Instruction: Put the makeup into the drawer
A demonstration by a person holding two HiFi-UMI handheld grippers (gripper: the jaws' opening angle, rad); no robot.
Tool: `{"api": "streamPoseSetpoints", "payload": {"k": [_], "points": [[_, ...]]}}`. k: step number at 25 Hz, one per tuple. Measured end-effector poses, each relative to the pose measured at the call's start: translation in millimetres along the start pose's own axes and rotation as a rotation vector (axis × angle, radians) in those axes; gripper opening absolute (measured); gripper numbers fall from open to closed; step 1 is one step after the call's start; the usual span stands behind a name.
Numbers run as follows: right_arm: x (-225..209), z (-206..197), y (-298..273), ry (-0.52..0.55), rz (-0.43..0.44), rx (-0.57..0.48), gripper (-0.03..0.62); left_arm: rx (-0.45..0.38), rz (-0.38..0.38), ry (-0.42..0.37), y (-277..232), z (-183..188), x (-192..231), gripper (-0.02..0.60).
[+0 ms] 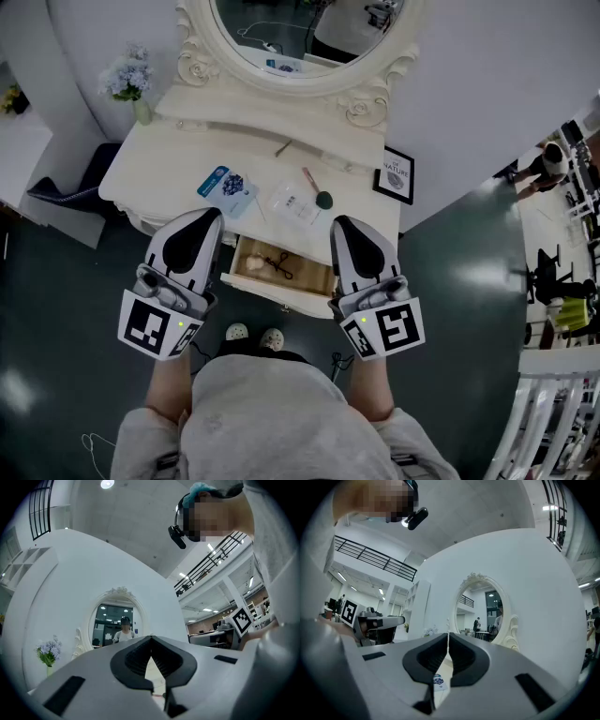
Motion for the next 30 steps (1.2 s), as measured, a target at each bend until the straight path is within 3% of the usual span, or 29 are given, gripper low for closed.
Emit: {"api": "streamPoseSetpoints", "payload": {"k": [13, 23, 30], "points": [[-17, -13, 18, -0.026, 0.012, 0.029, 0.025, -0.013, -0.003, -0.026, -9, 1, -30, 0.014], [-53, -54, 5, -0.146, -0.067, 0.142, 0.025, -0.002, -0.031, -0.026, -24, -11, -29, 0.014], [-72, -78, -16, -0.166, -0.117, 0.205, 0.025, -0.009, -0.078, -0.007, -47, -28, -10, 0.014]]}}
Point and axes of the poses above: the fingertips, and each gripper's own axes: y backward along the fingers, x to its left, z out of its top, the point moved 3 cm from there along y, backward along the fingers, and after that the axes turned 7 degrees about -x, right-handed, at the moved point
